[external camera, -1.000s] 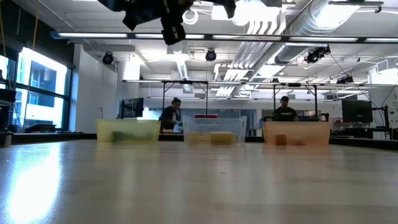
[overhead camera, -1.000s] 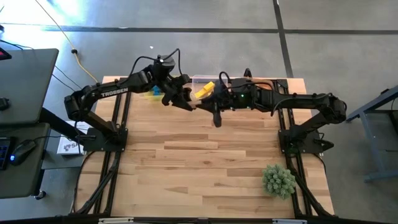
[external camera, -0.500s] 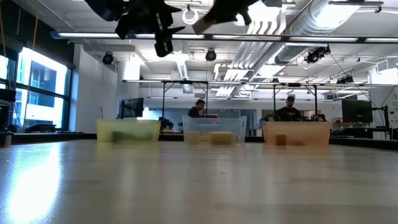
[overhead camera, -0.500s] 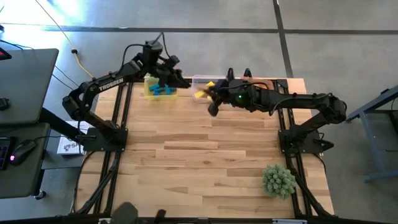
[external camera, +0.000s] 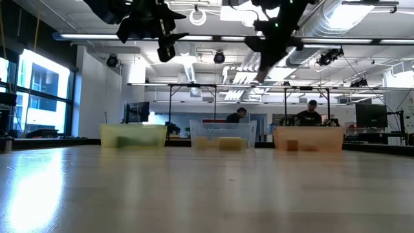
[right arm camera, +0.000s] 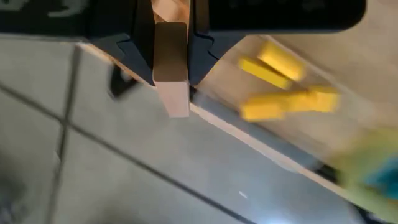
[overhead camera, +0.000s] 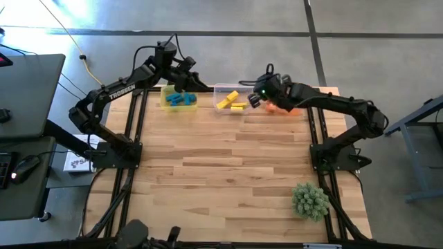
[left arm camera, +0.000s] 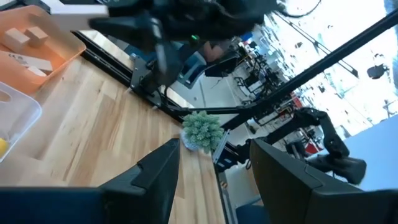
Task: Sort & place blocks by color
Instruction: Put the brown block into the orange bin, then return to Home Position
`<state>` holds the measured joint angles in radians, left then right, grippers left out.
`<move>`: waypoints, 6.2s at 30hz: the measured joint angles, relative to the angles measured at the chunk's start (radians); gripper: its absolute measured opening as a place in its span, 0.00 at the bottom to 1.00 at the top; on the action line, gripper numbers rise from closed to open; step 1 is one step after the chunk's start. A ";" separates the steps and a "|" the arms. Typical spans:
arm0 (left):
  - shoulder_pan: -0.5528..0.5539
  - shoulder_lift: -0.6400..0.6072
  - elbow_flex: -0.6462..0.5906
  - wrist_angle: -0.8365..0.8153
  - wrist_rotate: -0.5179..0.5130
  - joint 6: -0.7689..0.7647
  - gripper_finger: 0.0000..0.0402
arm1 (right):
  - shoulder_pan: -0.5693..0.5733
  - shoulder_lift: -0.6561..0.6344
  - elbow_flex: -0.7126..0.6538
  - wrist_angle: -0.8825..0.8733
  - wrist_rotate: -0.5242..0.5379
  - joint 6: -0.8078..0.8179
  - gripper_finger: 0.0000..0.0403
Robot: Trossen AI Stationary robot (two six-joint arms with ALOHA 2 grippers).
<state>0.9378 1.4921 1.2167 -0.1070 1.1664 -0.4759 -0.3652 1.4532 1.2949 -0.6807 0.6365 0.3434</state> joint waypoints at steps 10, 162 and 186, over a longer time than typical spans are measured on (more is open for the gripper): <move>-0.032 0.000 0.000 0.000 -0.171 0.019 0.46 | -0.232 0.000 0.000 -0.260 -0.182 0.154 0.09; -0.930 -1.480 -1.173 0.034 -1.181 0.181 0.46 | 0.263 -1.078 -0.798 0.523 -0.576 -0.017 0.38; -0.930 -1.480 -1.173 0.034 -1.181 0.181 0.46 | 0.263 -1.453 -1.255 0.776 -0.679 -0.030 0.38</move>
<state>0.0082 0.0124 0.0437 -0.0734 -0.0147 -0.2950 -0.1024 -0.0001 0.0400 0.0951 -0.0429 0.3134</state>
